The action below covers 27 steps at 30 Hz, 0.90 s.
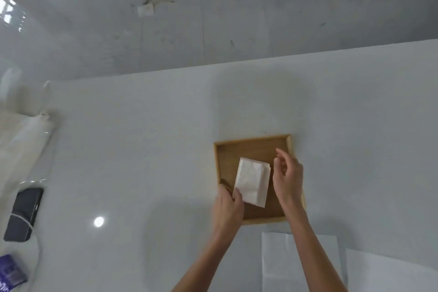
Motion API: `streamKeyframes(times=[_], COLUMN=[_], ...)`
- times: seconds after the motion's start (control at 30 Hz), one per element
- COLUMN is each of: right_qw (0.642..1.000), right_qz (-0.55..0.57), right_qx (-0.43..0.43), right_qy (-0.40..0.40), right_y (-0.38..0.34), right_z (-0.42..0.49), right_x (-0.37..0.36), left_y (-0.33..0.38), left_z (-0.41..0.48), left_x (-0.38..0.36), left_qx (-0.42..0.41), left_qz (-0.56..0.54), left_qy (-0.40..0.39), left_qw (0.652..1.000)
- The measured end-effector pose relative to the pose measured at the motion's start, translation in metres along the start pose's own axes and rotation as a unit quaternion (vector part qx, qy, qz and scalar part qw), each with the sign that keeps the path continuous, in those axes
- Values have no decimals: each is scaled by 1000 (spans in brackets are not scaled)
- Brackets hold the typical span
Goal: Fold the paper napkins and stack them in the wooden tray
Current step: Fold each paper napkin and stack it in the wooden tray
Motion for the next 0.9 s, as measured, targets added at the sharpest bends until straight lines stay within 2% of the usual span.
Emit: streamKeyframes(times=[0.17, 0.33, 0.43, 0.53, 0.67, 0.77, 0.9], right_qw=[991, 982, 977, 970, 966, 964, 948], right_qz=[40, 58, 113, 166, 192, 212, 228], right_qx=[-115, -136, -127, -107, -89, -108, -116], right_qy=[-59, -119, -128, -142, -146, -123, -188], right_y=[5, 0, -4, -3, 1, 10, 18], right_z=[-33, -49, -54, -60, -55, -52, -60], right_x=[4, 3, 4, 1, -4, -5, -13], left_y=[11, 15, 10, 7, 5, 4, -3], left_z=[1, 3, 6, 8, 12, 14, 17], left_x=[-6, -17, -20, -25, -30, -29, -30], left_qx=[-89, -120, -135, -140, -98, -91, -99], left_qz=[125, 170, 164, 143, 31, -19, -29], left_qy=[17, 9, 37, 25, -11, 33, 23], left_qw=[988, 978, 976, 979, 995, 995, 994])
Point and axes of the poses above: each hand's wrist, its own z-axis towards the middle knuckle, its own x-axis out of the back of the hand, y = z × x, the point moved 2 cm from there along z, towards the middle knuckle, and after that the axes turned 12 degrees about -z, right-handed, at the moved point
